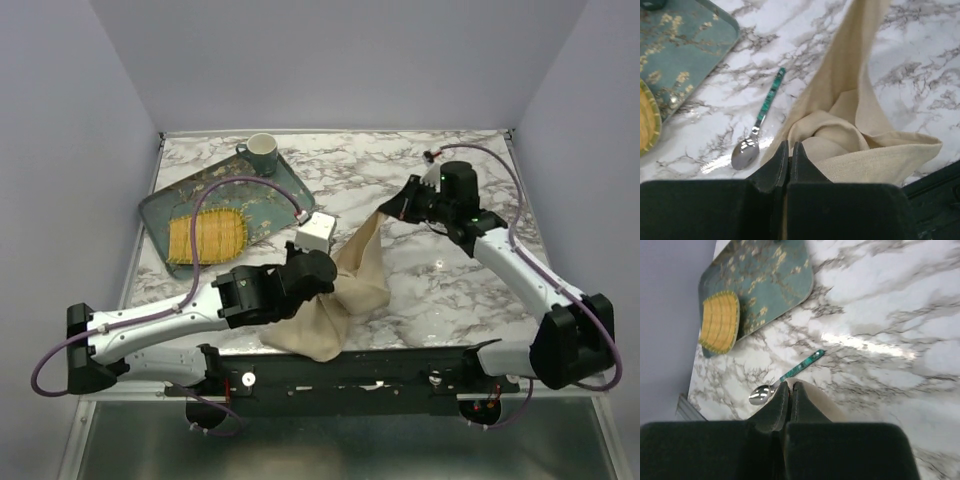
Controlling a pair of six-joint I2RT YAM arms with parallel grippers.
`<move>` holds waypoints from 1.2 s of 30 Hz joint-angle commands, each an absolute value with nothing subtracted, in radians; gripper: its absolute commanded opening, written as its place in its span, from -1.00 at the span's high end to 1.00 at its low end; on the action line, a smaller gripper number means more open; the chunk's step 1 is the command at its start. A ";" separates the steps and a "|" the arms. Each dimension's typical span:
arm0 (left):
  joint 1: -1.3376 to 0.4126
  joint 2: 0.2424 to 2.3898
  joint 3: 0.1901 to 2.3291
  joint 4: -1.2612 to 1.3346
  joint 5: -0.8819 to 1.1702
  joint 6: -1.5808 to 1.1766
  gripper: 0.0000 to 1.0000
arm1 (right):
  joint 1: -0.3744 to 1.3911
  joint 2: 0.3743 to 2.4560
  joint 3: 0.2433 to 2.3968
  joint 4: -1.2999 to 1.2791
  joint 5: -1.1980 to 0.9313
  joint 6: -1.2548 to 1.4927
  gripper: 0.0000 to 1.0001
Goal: Fold the napkin, place the utensils inside, and roll it up
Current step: Flatten the napkin out
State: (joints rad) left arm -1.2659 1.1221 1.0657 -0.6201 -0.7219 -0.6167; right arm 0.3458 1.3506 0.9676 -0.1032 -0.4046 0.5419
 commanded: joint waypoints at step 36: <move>-0.892 1.645 1.929 -0.327 -0.738 -0.159 1.00 | 0.199 0.788 1.318 -0.612 0.773 0.242 0.99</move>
